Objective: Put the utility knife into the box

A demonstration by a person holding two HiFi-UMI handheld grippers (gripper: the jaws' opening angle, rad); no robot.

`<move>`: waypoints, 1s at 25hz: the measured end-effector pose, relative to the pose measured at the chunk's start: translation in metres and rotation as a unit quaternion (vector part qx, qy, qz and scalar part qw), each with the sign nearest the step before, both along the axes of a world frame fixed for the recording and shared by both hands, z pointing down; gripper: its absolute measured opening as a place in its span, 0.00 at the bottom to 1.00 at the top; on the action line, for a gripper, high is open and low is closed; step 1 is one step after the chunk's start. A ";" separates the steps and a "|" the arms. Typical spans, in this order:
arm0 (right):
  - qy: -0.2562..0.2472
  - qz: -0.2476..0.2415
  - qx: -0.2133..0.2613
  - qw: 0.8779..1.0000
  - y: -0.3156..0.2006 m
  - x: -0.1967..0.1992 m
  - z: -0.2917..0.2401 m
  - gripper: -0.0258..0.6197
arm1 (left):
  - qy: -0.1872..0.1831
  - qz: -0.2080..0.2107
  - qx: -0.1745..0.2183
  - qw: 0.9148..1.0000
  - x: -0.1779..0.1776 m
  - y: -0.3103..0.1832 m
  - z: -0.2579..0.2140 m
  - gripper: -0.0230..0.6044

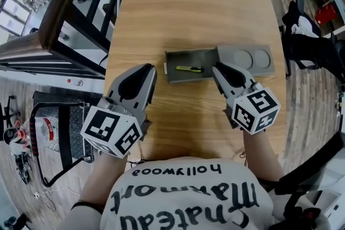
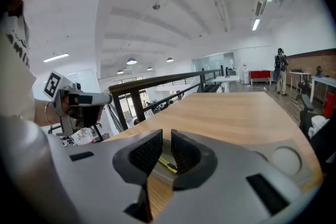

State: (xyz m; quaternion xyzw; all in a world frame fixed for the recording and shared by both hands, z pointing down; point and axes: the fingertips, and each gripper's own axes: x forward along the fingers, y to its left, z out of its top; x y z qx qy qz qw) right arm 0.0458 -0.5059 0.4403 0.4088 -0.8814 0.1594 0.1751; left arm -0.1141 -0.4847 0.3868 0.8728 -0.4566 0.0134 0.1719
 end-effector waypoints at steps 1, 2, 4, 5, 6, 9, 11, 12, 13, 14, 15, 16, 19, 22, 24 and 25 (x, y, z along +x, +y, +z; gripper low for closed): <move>-0.004 -0.004 0.013 1.000 0.005 0.002 -0.013 0.12 | 0.001 0.002 0.001 1.000 0.003 0.002 -0.001 0.08; -0.010 -0.008 0.024 1.000 0.011 0.003 -0.025 0.12 | 0.001 0.005 0.002 1.000 0.006 0.005 -0.003 0.08; -0.025 -0.014 0.040 0.999 0.022 0.006 -0.046 0.12 | 0.001 0.010 0.005 1.000 0.014 0.010 -0.008 0.08; -0.033 -0.017 0.046 0.998 0.027 0.008 -0.055 0.12 | 0.001 0.012 0.008 1.000 0.017 0.013 -0.011 0.08; -0.040 -0.019 0.052 0.998 0.032 0.009 -0.063 0.12 | 0.004 0.013 0.011 1.000 0.022 0.015 -0.015 0.08; -0.053 -0.022 0.067 0.996 0.045 0.013 -0.080 0.12 | 0.015 0.021 0.023 0.999 0.037 0.024 -0.031 0.08; -0.061 -0.018 0.074 0.995 0.050 0.018 -0.086 0.12 | 0.013 0.027 0.036 0.999 0.048 0.032 -0.042 0.08; -0.067 -0.016 0.075 0.995 0.052 0.020 -0.089 0.12 | 0.009 0.030 0.043 0.999 0.053 0.036 -0.047 0.08; -0.074 -0.015 0.077 0.994 0.054 0.021 -0.092 0.12 | 0.006 0.032 0.050 0.998 0.057 0.039 -0.052 0.08; -0.079 -0.016 0.078 0.994 0.056 0.022 -0.095 0.12 | 0.002 0.034 0.056 0.998 0.060 0.043 -0.056 0.08; -0.080 -0.018 0.081 0.993 0.058 0.022 -0.098 0.12 | -0.001 0.034 0.062 0.997 0.062 0.045 -0.061 0.08; -0.079 -0.022 0.085 0.993 0.059 0.022 -0.101 0.12 | -0.003 0.033 0.068 0.997 0.063 0.047 -0.065 0.08; -0.065 -0.027 0.094 0.993 0.064 0.024 -0.106 0.12 | -0.006 0.029 0.078 0.997 0.064 0.052 -0.074 0.08; -0.071 -0.022 0.095 0.993 0.067 0.027 -0.112 0.12 | -0.005 0.023 0.083 0.996 0.062 0.056 -0.079 0.08; -0.088 -0.023 0.099 0.991 0.067 0.028 -0.118 0.12 | -0.005 0.021 0.086 0.996 0.061 0.056 -0.082 0.08; -0.095 -0.025 0.100 0.990 0.068 0.028 -0.120 0.12 | -0.004 0.020 0.087 0.996 0.061 0.057 -0.083 0.08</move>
